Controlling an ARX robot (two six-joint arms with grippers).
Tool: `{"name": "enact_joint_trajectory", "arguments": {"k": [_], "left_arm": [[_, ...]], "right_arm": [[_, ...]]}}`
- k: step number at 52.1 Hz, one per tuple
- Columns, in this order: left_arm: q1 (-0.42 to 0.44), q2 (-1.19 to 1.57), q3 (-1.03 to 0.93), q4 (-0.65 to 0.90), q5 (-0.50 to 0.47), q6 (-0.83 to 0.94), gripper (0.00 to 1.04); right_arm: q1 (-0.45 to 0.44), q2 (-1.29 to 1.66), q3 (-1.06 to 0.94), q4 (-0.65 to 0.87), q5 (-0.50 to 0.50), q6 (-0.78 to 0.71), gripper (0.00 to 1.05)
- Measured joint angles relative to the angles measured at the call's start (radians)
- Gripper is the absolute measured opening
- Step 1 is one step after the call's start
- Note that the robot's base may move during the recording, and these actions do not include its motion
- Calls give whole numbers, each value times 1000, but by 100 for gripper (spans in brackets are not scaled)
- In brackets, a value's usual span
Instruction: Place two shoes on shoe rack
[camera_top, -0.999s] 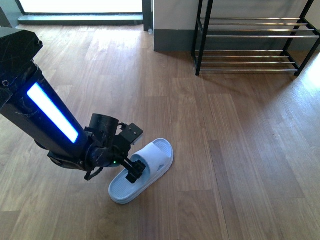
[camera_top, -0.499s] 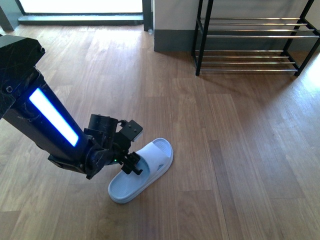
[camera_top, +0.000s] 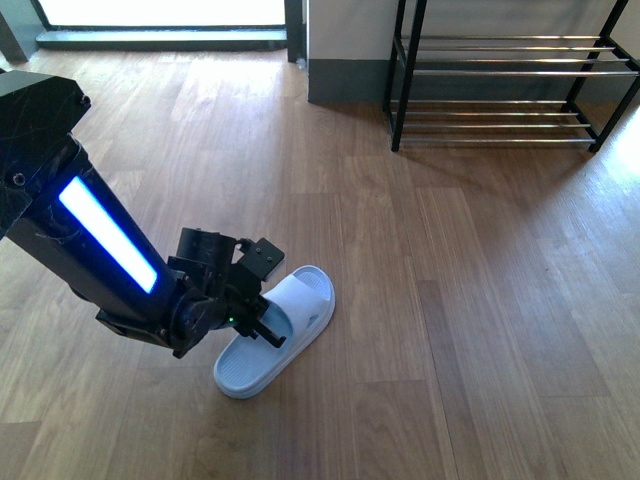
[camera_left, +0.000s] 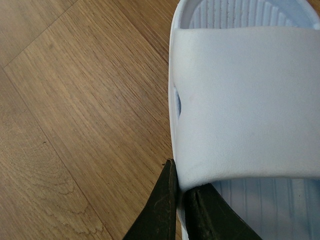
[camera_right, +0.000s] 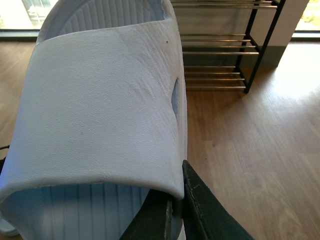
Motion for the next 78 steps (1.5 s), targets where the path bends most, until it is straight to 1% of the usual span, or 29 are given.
{"name": "enact_joint_trajectory", "arguments": {"k": [11,18,27,32,38,45,47,53,55,59,61,64,68,72,73,77,78], "left_arm": [[2,-32,-49,19,-24,-34,2],[12,-108,-131,26,-50,-75,2],[43,-377,-341,90,-93,-161,2],[55,-537,-452,96,-130,-185,2],[57,-648,-539,97,-160,-200,2],[51,-862,-726,126,-229,-237,2],[47,-958,-805,134,-256,-251,2],[36,-1102,-922,136,-310,-272,2],[28,-1213,-1011,130,-345,-290,2],[11,-1376,-1129,90,-407,-308,2],[-6,-1490,-1204,49,-455,-315,2],[-20,-1586,-1259,16,-481,-323,2],[-60,-1815,-1357,-106,-555,-348,2],[-85,-1946,-1394,-189,-589,-358,2],[-102,-2026,-1411,-246,-625,-375,2],[-137,-2181,-1437,-356,-674,-386,2],[-145,-2232,-1444,-389,-699,-399,2]], "right_arm": [[0,0,0,0,0,0,2],[0,0,0,0,0,0,2],[0,0,0,0,0,0,2],[0,0,0,0,0,0,2],[0,0,0,0,0,0,2],[0,0,0,0,0,0,2],[0,0,0,0,0,0,2],[0,0,0,0,0,0,2],[0,0,0,0,0,0,2],[0,0,0,0,0,0,2],[0,0,0,0,0,0,2],[0,0,0,0,0,0,2],[0,0,0,0,0,0,2],[0,0,0,0,0,0,2],[0,0,0,0,0,0,2],[0,0,0,0,0,0,2],[0,0,0,0,0,0,2]]}}
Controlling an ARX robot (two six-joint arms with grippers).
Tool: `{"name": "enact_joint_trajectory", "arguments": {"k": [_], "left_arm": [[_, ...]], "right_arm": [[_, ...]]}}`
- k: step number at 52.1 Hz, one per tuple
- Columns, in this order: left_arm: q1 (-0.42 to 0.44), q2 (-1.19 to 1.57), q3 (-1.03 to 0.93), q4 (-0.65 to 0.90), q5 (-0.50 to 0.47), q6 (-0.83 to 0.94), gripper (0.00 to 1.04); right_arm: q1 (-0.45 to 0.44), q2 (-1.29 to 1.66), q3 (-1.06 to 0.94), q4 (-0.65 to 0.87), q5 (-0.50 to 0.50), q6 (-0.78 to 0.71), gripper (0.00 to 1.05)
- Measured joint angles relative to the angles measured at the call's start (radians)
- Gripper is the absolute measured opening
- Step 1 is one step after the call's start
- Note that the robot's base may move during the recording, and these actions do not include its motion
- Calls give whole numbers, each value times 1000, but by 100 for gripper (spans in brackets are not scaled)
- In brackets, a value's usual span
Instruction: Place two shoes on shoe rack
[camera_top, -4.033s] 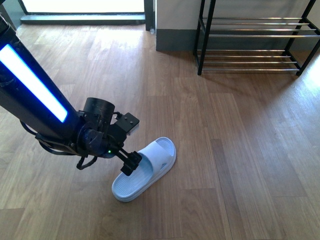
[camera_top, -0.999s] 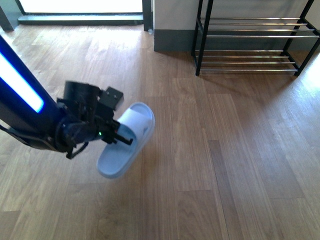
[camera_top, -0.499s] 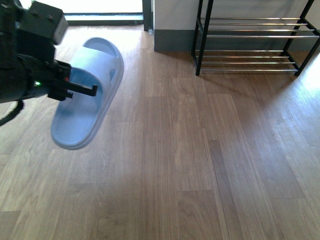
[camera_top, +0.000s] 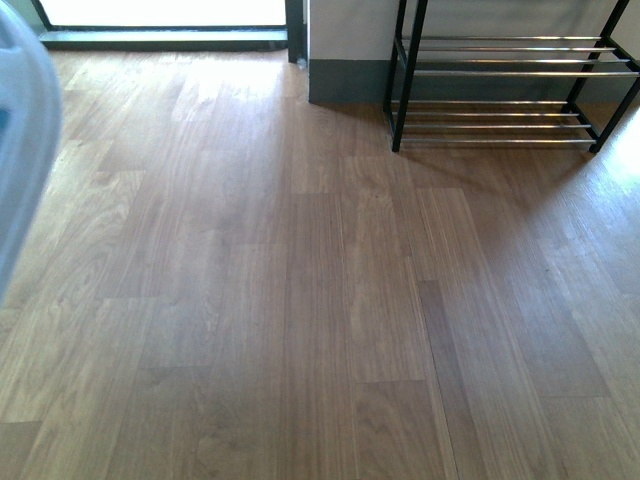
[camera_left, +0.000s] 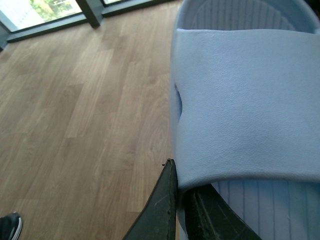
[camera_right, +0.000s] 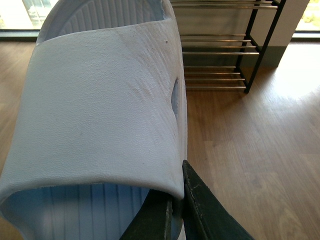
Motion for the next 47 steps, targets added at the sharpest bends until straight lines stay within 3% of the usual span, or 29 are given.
{"name": "enact_joint_trajectory", "arguments": {"k": [6,12,20,25,35,47], "left_arm": [[-42,-277,-48,-163,-123,-36,2],[-9,-419,-103,-217,-150,-75,2],[73,-476,-204,-192,-19,-114,2],[98,-439,-211,-92,26,-108,2],[149,-393,-222,-39,69,-126,2],[150,-405,-222,-51,42,-138,2]], "right_arm": [[0,0,0,0,0,0,2],[0,0,0,0,0,0,2],[0,0,0,0,0,0,2],[0,0,0,0,0,0,2],[0,0,0,0,-2,0,2],[0,0,0,0,-1,0,2]]}}
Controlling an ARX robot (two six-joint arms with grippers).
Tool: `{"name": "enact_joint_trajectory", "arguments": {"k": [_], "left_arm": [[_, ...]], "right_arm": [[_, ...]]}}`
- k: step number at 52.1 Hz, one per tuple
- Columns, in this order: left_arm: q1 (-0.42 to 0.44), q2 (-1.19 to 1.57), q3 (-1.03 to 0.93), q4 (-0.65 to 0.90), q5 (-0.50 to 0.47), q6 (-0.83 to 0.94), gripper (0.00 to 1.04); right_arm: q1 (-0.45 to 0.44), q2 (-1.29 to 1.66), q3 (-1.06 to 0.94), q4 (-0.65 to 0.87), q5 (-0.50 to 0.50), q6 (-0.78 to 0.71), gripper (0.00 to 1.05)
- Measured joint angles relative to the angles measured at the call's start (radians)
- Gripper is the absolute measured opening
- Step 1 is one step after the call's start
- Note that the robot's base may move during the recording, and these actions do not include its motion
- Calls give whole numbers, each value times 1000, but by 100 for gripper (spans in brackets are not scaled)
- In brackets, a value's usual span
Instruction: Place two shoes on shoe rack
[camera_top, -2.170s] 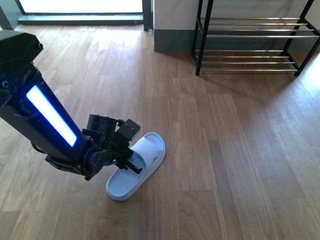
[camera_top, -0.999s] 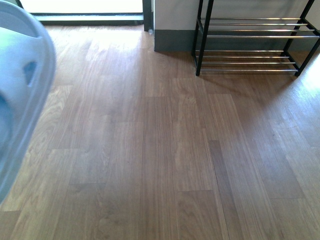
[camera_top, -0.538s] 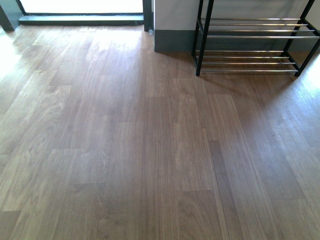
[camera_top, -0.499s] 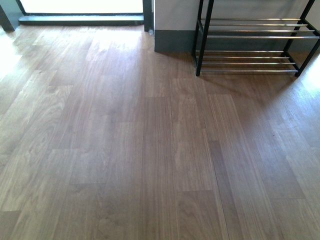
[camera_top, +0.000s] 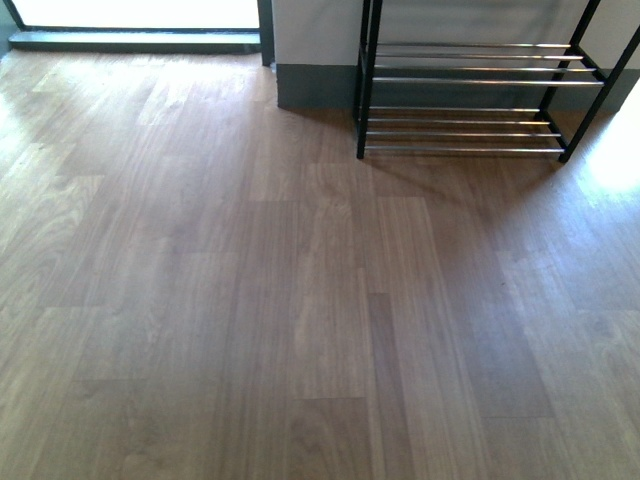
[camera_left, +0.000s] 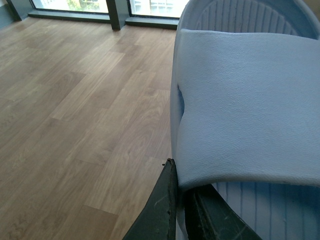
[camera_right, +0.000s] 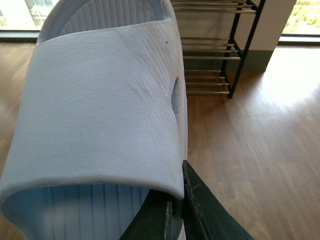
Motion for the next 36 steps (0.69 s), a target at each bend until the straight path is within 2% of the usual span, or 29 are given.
{"name": "enact_joint_trajectory", "arguments": {"k": [36], "left_arm": [[-29,6,-2,1,-13,-11,2]], "right_arm": [[0,0,0,0,3,0,2]]}}
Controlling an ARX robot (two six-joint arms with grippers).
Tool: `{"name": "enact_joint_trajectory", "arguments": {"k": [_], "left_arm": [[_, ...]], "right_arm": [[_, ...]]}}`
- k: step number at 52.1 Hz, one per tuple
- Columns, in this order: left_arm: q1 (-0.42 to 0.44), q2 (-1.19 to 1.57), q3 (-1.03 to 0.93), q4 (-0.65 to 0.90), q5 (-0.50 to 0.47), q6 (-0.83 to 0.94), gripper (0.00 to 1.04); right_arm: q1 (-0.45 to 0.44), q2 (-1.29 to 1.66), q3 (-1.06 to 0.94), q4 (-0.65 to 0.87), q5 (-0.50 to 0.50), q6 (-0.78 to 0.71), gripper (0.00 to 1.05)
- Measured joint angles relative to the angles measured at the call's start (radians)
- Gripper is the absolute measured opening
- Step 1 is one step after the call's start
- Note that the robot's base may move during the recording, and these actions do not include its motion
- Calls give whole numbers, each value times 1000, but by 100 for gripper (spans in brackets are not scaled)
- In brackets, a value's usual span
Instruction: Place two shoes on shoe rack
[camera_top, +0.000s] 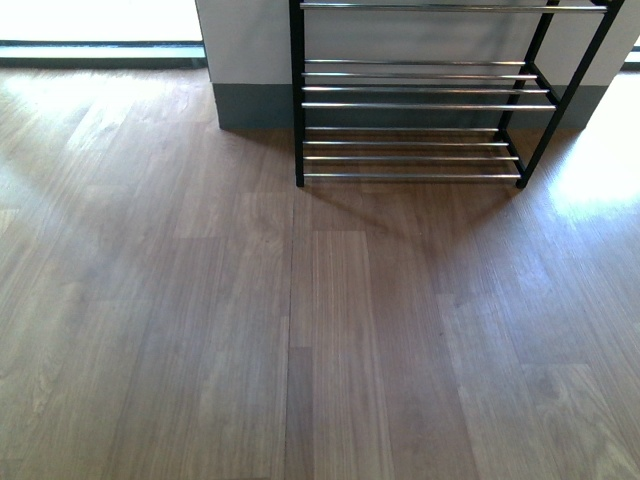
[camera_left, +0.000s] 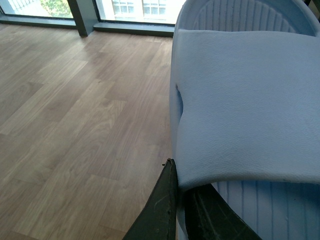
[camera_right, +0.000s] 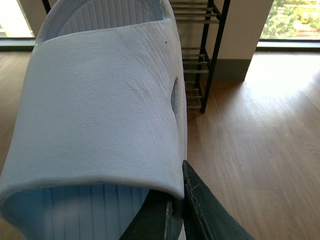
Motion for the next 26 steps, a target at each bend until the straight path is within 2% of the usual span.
{"name": "enact_joint_trajectory", "arguments": {"k": [26], "left_arm": [[-1,0,0,0,3,0,2]], "right_arm": [[0,0,0,0,-2,0,2]]}}
